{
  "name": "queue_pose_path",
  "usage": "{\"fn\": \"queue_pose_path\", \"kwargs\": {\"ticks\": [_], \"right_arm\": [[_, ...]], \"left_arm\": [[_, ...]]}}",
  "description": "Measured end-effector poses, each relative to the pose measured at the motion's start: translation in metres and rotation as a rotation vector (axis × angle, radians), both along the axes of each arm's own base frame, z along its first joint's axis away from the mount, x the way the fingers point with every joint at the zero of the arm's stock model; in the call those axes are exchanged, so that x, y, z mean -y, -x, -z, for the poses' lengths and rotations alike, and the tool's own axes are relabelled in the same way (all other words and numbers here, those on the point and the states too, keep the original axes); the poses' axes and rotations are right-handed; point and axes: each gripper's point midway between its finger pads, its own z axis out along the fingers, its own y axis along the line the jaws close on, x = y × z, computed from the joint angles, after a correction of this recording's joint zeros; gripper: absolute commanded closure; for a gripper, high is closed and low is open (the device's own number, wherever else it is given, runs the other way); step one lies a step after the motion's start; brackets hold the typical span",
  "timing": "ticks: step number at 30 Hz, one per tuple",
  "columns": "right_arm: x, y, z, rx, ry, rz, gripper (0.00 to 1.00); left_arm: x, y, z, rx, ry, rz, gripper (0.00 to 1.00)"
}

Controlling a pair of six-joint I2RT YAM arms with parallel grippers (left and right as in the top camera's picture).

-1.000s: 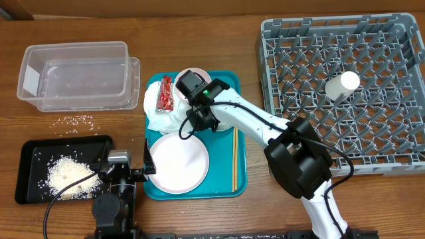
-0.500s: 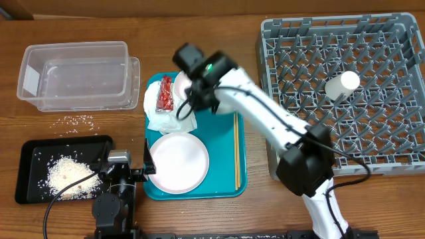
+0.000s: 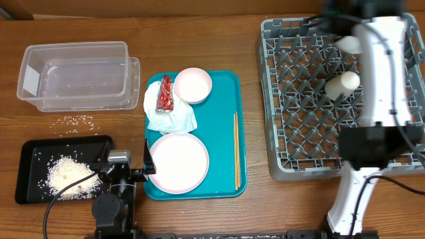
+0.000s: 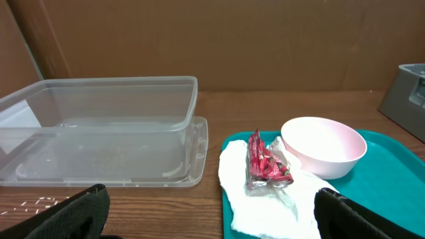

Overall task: Sort waste into correct bins and load items into the dishwasher
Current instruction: 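Grasp the grey bowl and lift it toward the dish rack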

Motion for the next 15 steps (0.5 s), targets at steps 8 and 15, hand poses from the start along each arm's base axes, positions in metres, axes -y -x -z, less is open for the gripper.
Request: {"fn": "queue_pose_path", "kwargs": {"ticks": [8,15], "right_arm": [[0.019,-0.032,-0.007,0.218,-0.501,-0.335,0.96],[0.019,-0.042,0.022,0.279,-0.834,-0.483,0.96]], "left_arm": [[0.000,0.000,0.000,0.000,0.000,0.000,0.00],[0.000,0.000,0.000,0.000,0.000,0.000,0.00]]}}
